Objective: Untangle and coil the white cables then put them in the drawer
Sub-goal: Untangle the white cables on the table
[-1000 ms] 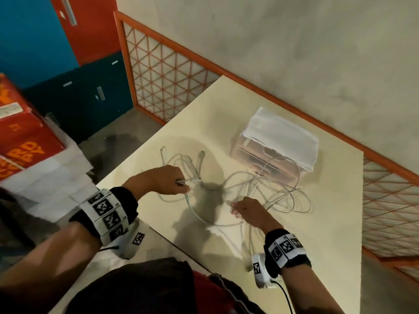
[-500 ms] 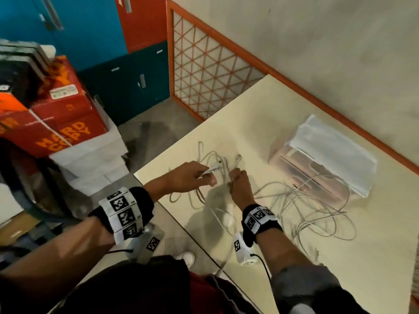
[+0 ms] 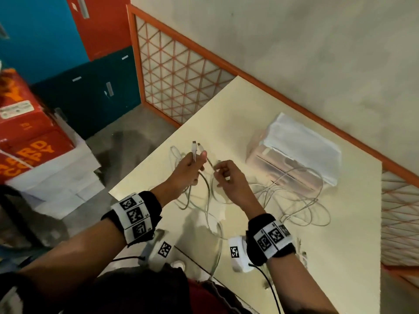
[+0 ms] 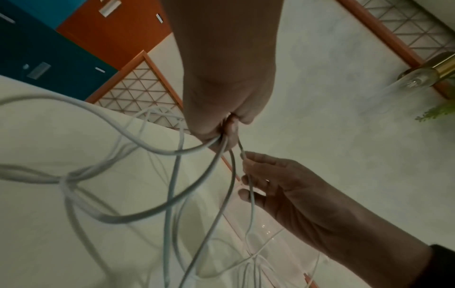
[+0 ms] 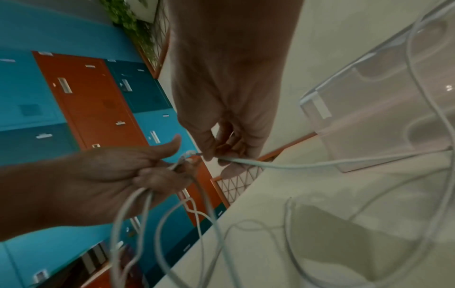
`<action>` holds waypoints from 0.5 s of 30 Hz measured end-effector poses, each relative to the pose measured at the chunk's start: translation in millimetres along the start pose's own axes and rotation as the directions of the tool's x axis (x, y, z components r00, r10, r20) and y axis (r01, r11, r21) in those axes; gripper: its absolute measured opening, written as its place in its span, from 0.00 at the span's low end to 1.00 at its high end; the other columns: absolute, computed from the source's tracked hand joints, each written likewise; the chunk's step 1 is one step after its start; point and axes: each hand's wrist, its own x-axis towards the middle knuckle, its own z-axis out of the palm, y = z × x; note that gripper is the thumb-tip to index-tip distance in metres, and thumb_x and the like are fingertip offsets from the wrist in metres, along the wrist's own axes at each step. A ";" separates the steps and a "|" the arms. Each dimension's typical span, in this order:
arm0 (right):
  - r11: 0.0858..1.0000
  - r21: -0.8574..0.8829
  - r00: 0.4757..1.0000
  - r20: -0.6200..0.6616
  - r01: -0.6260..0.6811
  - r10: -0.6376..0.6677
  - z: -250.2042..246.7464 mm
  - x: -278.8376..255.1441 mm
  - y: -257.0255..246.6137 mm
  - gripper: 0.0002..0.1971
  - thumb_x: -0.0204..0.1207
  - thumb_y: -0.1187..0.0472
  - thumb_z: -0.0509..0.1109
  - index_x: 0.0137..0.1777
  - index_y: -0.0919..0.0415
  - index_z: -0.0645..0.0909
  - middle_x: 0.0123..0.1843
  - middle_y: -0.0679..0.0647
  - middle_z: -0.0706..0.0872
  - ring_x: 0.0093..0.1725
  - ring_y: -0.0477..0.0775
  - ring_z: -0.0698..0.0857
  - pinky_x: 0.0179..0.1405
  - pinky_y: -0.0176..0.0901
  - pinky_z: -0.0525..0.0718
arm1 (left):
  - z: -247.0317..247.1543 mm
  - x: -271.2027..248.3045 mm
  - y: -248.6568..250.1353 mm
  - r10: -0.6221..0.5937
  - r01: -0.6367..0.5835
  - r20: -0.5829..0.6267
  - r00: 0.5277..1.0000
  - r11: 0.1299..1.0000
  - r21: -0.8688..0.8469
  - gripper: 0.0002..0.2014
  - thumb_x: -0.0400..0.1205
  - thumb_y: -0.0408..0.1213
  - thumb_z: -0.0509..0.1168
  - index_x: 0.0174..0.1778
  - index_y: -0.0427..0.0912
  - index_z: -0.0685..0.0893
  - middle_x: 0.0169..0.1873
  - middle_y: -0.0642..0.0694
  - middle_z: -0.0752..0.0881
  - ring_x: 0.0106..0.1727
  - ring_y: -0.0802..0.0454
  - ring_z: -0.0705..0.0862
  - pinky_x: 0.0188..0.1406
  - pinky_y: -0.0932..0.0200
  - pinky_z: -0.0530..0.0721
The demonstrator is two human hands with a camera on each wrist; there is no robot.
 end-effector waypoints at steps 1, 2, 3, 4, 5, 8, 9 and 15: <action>1.000 0.010 0.998 0.057 0.014 -0.014 1.4 -4.6 -5.6 0.07 0.77 0.69 0.67 0.51 0.59 0.77 0.36 0.48 0.79 0.36 0.48 0.79 0.44 0.53 0.84 | 3.7 2.1 -0.1 0.017 -0.017 -0.007 1.000 1.000 0.008 0.16 0.85 0.50 0.56 0.47 0.39 0.75 0.31 0.50 0.73 0.17 0.62 0.63 0.16 0.70 0.63; 1.000 0.024 0.995 0.103 0.015 -0.018 1.2 -8.6 -8.3 0.06 0.78 0.69 0.67 0.51 0.59 0.77 0.36 0.49 0.80 0.37 0.49 0.80 0.43 0.50 0.84 | 7.6 3.7 -0.5 0.030 -0.030 0.000 1.000 0.999 0.027 0.14 0.86 0.49 0.55 0.45 0.41 0.75 0.29 0.51 0.71 0.16 0.63 0.64 0.16 0.70 0.63; 0.999 0.037 0.991 0.133 0.005 -0.009 0.6 -10.3 -9.6 0.04 0.79 0.67 0.67 0.50 0.59 0.77 0.36 0.49 0.81 0.36 0.50 0.81 0.42 0.46 0.83 | 9.3 3.8 -1.2 0.036 -0.036 0.001 0.999 0.998 0.048 0.14 0.87 0.48 0.54 0.42 0.43 0.74 0.28 0.51 0.71 0.17 0.63 0.65 0.16 0.70 0.63; 0.999 0.041 0.991 0.136 -0.015 0.009 -1.5 -10.1 -9.5 0.02 0.81 0.64 0.65 0.49 0.59 0.78 0.35 0.50 0.82 0.35 0.50 0.81 0.40 0.42 0.83 | 10.0 3.5 -1.8 0.036 -0.036 -0.003 0.999 0.997 0.062 0.14 0.87 0.47 0.53 0.40 0.44 0.74 0.28 0.52 0.70 0.17 0.63 0.65 0.17 0.70 0.63; 0.998 0.044 0.992 0.116 -0.051 0.045 -3.3 -7.2 -4.8 0.05 0.82 0.63 0.62 0.47 0.59 0.79 0.34 0.50 0.82 0.34 0.49 0.82 0.38 0.39 0.82 | 9.8 2.7 -1.9 0.034 -0.033 -0.007 0.999 0.997 0.063 0.15 0.87 0.47 0.52 0.38 0.45 0.73 0.28 0.52 0.69 0.19 0.63 0.65 0.17 0.70 0.62; 0.971 0.010 0.971 -0.019 -0.239 0.239 -3.1 6.5 18.0 0.09 0.82 0.66 0.60 0.46 0.64 0.80 0.32 0.54 0.82 0.30 0.50 0.82 0.35 0.39 0.81 | 4.9 -2.5 1.4 0.036 -0.036 -0.004 0.999 0.999 0.031 0.16 0.88 0.47 0.50 0.36 0.46 0.71 0.29 0.51 0.66 0.24 0.59 0.62 0.21 0.67 0.61; 0.959 -0.058 0.959 -0.063 -0.279 0.276 -0.3 11.6 28.8 0.07 0.81 0.66 0.62 0.46 0.66 0.81 0.34 0.55 0.84 0.31 0.52 0.82 0.37 0.40 0.80 | 2.6 -4.7 3.1 0.044 -0.044 0.001 0.999 0.998 0.034 0.16 0.88 0.47 0.49 0.36 0.46 0.70 0.29 0.51 0.65 0.26 0.58 0.62 0.22 0.66 0.62; 0.803 -0.441 0.897 -0.008 -0.400 0.442 31.2 22.3 55.7 0.17 0.70 0.49 0.77 0.45 0.61 0.78 0.43 0.58 0.86 0.47 0.60 0.83 0.41 0.38 0.74 | -15.2 -19.6 8.6 0.105 -0.113 0.085 0.991 0.989 0.099 0.16 0.89 0.44 0.49 0.42 0.38 0.72 0.31 0.51 0.74 0.29 0.58 0.68 0.22 0.69 0.70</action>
